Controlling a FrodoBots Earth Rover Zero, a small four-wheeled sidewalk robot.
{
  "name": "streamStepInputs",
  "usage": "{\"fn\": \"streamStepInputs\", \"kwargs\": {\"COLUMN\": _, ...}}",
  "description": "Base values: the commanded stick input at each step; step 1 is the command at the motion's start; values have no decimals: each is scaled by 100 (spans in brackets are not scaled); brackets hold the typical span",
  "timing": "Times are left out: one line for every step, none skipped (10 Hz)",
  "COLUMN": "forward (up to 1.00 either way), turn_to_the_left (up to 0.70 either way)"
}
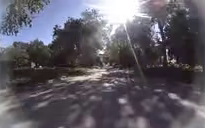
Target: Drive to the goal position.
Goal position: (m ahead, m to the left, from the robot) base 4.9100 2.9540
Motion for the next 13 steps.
{"fn": "streamStepInputs", "kwargs": {"forward": 100, "turn_to_the_left": 5}}
{"fn": "streamStepInputs", "kwargs": {"forward": 100, "turn_to_the_left": -24}}
{"fn": "streamStepInputs", "kwargs": {"forward": 100, "turn_to_the_left": -14}}
{"fn": "streamStepInputs", "kwargs": {"forward": 100, "turn_to_the_left": 5}}
{"fn": "streamStepInputs", "kwargs": {"forward": 100, "turn_to_the_left": 5}}
{"fn": "streamStepInputs", "kwargs": {"forward": 100, "turn_to_the_left": 5}}
{"fn": "streamStepInputs", "kwargs": {"forward": 100, "turn_to_the_left": 5}}
{"fn": "streamStepInputs", "kwargs": {"forward": 100, "turn_to_the_left": 5}}
{"fn": "streamStepInputs", "kwargs": {"forward": 100, "turn_to_the_left": 5}}
{"fn": "streamStepInputs", "kwargs": {"forward": 100, "turn_to_the_left": 5}}
{"fn": "streamStepInputs", "kwargs": {"forward": 100, "turn_to_the_left": 5}}
{"fn": "streamStepInputs", "kwargs": {"forward": 100, "turn_to_the_left": 5}}
{"fn": "streamStepInputs", "kwargs": {"forward": 100, "turn_to_the_left": 5}}
